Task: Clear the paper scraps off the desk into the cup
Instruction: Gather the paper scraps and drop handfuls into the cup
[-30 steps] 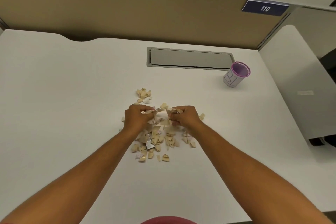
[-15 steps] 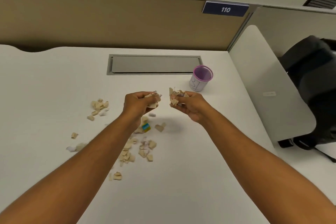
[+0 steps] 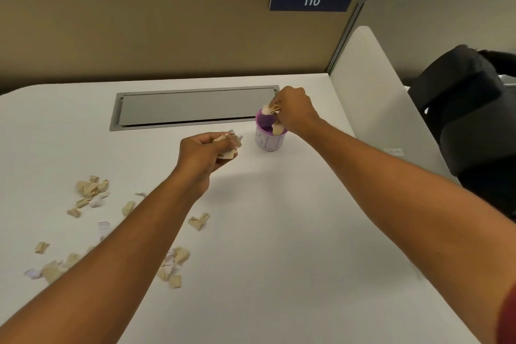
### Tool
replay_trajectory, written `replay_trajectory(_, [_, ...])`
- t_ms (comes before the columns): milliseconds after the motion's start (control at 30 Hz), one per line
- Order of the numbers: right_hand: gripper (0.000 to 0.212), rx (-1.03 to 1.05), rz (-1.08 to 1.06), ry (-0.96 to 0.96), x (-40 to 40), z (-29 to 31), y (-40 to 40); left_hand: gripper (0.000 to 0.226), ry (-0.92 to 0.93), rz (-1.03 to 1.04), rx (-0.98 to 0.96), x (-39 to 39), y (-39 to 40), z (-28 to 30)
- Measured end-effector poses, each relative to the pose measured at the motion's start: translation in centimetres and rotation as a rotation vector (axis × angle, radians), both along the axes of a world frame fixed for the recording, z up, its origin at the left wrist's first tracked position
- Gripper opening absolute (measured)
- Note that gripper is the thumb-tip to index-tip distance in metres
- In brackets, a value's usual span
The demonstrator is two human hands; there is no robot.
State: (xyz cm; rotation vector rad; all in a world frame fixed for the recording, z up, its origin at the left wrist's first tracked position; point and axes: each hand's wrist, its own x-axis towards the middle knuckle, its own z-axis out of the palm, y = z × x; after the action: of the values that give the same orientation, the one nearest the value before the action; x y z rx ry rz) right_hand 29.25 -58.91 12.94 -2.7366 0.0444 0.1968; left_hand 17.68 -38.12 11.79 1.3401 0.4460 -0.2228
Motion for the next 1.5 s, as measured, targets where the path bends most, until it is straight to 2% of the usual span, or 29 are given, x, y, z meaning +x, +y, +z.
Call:
replay_trajectory(133, [0.067,-0.233,0.202,0.074,0.3,-0.5,0.9,0.011,-0.002,-0.001,0.022,-0.3,-0.1,-0.5])
replay_trajectory(267, [0.061,-0.286,0.264,0.025,0.4,0.1,0.8,0.013,0.002,-0.008,0.032,-0.6,-0.4,-0.3])
replay_trajectory(367, [0.048,-0.248,0.282,0.025,0.6,1.2,0.5,0.017,0.003,-0.017,0.042,-0.6,-0.7,-0.1])
replay_trajectory(500, [0.05,-0.233,0.295,-0.031,0.4,2.0,0.2,0.021,0.021,-0.013,0.052,-0.5,-1.1,0.1])
replay_trajectory(633, [0.034,-0.154,0.251,-0.007,0.3,1.5,0.1,0.02,0.023,-0.037,0.071,-0.3,-1.7,0.3])
replay_trajectory(733, [0.022,0.052,0.078,-0.201,-1.2,0.5,-1.6,0.02,0.006,-0.074,0.138,0.7,-2.5,1.0])
replay_trajectory(833, [0.019,0.276,-0.09,-0.444,-6.6,-2.5,-3.2,0.02,-0.041,-0.121,0.271,2.7,-3.8,2.1])
replay_trajectory(900, [0.022,0.307,-0.083,-0.43,-10.9,-5.6,-3.8,0.02,-0.085,-0.174,0.395,4.2,-5.1,2.7])
replay_trajectory(1067, [0.045,0.089,0.114,-0.179,-16.3,-12.5,-5.2,0.022,-0.242,-0.344,0.78,7.7,-8.5,3.0])
replay_trajectory(1233, [0.055,-0.017,0.194,-0.201,-16.7,-14.2,-5.2,0.027,-0.269,-0.574,1.105,9.8,-10.4,2.2])
replay_trajectory(1367, [0.056,-0.025,0.194,-0.195,-16.6,-14.4,-5.3,0.042,-0.315,-0.667,1.249,10.3,-11.0,2.2])
replay_trajectory(1500, [0.057,-0.021,0.188,-0.206,-16.6,-14.5,-5.3,0.061,-0.37,-0.66,1.266,10.7,-11.2,2.6])
